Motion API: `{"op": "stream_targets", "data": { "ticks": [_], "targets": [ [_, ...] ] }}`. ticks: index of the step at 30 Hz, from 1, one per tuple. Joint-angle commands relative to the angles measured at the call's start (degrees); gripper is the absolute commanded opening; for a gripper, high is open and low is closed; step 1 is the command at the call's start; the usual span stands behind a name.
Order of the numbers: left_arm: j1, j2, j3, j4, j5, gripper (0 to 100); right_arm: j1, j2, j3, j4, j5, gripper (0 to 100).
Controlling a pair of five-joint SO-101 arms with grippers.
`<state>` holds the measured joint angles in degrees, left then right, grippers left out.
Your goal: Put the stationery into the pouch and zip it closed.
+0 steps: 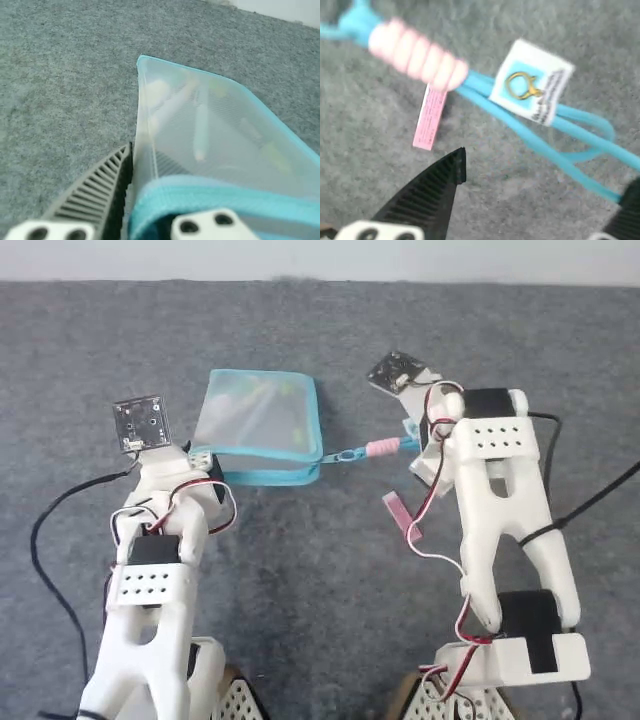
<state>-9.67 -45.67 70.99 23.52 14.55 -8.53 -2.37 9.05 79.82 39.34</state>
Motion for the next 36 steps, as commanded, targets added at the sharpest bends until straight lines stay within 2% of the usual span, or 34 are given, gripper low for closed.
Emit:
{"op": "stream_targets", "data": {
  "ticks": [1,4,10,15,18,20,23,27,30,36],
  "targets": [
    [-0.35,-0.09,-1.19,-1.67,0.26,2,-0.75,-0.92,1.41,-5.14,-2.2,29.8],
    [-0.35,-0.09,-1.19,-1.67,-0.97,2,-0.75,-0.22,3.6,-8.22,-2.2,24.4],
    [-0.35,-0.09,-1.19,-1.67,-1.23,2,-0.75,0.48,3.6,-8.4,-2.29,32.5],
    [-0.35,-0.09,-1.19,-1.67,-1.23,2,-0.84,0.48,3.69,-5.67,-2.55,33.3],
    [-0.35,-0.09,-1.19,-1.67,-1.23,2,-3.47,-0.22,3.78,2.42,-8.26,33.3],
    [-0.18,-0.09,-1.19,-1.67,-1.23,2,-6.29,-0.57,6.42,4.09,-12.75,33.3],
    [-0.35,-0.09,-1.19,-1.67,-1.23,2,-9.1,-3.3,14.24,-1.1,-17.93,33.3],
    [-0.35,-0.09,-1.19,-1.67,-1.32,2,-9.71,-9.27,25.05,-8.57,-20.92,31.4],
    [-0.09,-0.09,-1.19,-1.67,-1.32,2,-9.36,-12.44,29.01,-10.51,-22.15,27.1],
    [-0.18,-0.09,-1.19,-1.67,-1.32,2,-9.71,-12.0,33.76,-17.8,-24.79,26.7]
  ]
}}
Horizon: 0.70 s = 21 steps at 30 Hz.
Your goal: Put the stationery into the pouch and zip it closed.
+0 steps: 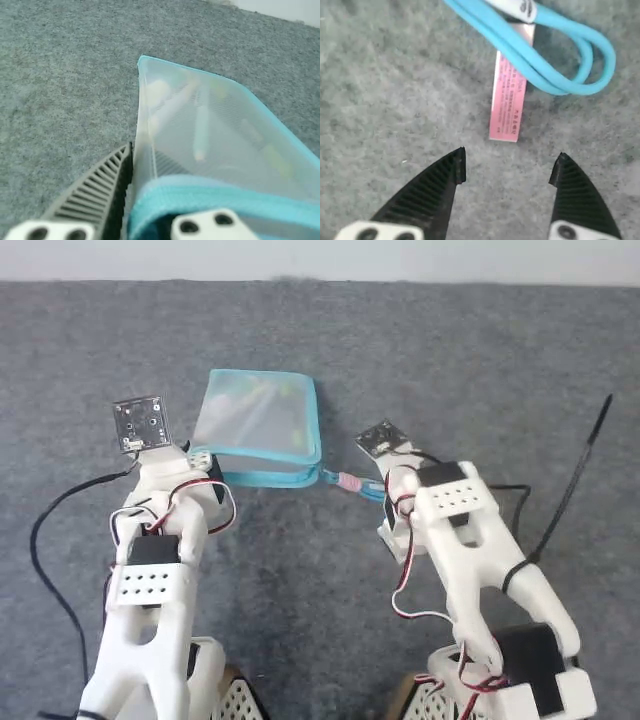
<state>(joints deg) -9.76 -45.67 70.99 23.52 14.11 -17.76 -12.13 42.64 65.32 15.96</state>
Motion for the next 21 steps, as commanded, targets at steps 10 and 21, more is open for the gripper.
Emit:
{"op": "stream_targets", "data": {
  "ticks": [10,21],
  "targets": [
    [0.0,-0.09,-1.19,-1.67,-0.79,2,-0.57,3.3,0.09,-7.96,-6.86,26.3],
    [0.09,-0.09,-1.19,-1.67,-0.79,2,-0.22,8.4,-1.93,-8.04,-7.21,16.3]
  ]
}}
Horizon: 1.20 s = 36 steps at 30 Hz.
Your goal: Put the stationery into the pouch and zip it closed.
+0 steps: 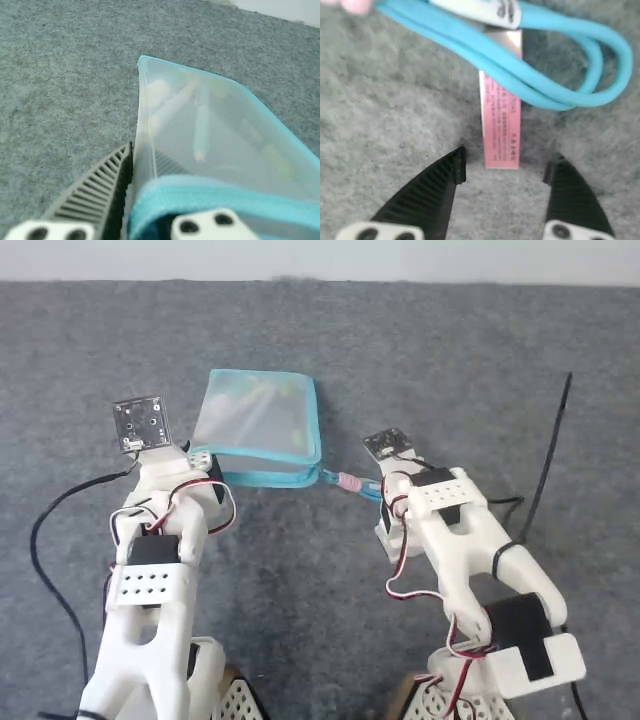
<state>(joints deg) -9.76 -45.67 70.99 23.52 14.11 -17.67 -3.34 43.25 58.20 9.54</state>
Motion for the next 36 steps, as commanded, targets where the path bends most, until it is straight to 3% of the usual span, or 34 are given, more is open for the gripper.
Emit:
{"op": "stream_targets", "data": {
  "ticks": [1,14,22,28,36],
  "targets": [
    [0.09,-0.09,-1.19,-1.67,-0.79,2,-0.31,-0.4,-2.55,-1.01,-0.79,14.6],
    [0.09,-0.09,-1.19,-1.67,-0.7,2,-0.57,-0.4,-2.64,-5.41,-3.34,18.0],
    [0.09,-0.09,-1.19,-1.67,-0.79,2,-0.13,-0.48,-2.64,-5.67,-2.99,0.4],
    [0.26,-0.09,-0.57,-1.67,-0.88,2,1.89,-4.18,-2.64,1.1,1.14,0.7],
    [7.03,-0.09,1.27,-1.76,-4.22,2,5.05,-26.33,-2.73,16.04,10.99,0.7]
  ]
}}
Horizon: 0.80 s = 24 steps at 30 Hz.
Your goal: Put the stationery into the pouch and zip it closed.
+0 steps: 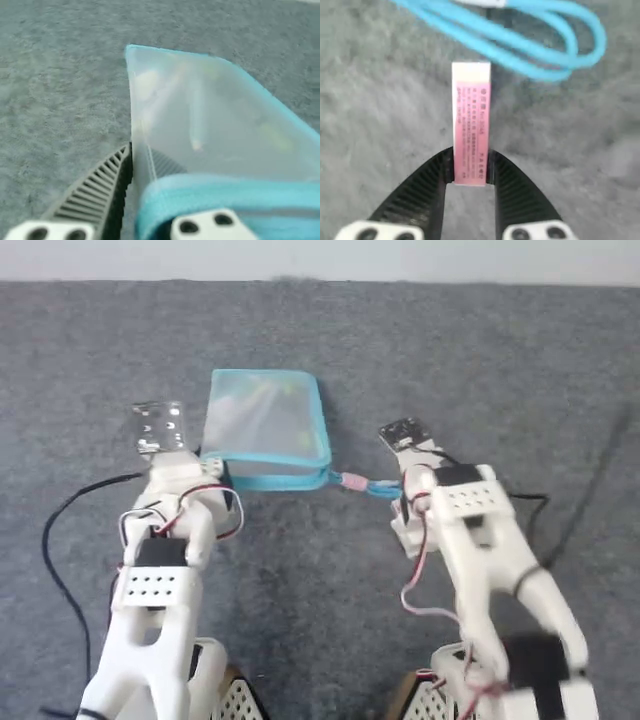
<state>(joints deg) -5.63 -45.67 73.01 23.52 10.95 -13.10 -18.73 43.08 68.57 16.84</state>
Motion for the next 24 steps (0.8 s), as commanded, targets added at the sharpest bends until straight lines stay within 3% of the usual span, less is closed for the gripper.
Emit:
{"op": "stream_targets", "data": {
  "ticks": [1,6,11,16,24],
  "targets": [
    [3.34,-0.09,-0.75,-1.76,-1.05,2,-0.04,-14.2,-2.9,7.78,4.57,0.7],
    [6.95,0.0,-0.48,-1.67,-4.48,2,-4.44,-24.22,-9.85,19.12,7.47,0.7],
    [10.2,0.0,0.4,-1.85,-4.92,2,-14.2,-22.99,-19.43,26.33,7.47,0.7],
    [10.46,0.0,0.4,-1.85,-5.01,2,-20.18,-16.48,-23.82,26.86,4.13,0.7],
    [10.55,-0.09,0.22,-1.85,-5.01,2,-20.62,-2.33,-31.03,26.59,3.16,0.7]
  ]
}}
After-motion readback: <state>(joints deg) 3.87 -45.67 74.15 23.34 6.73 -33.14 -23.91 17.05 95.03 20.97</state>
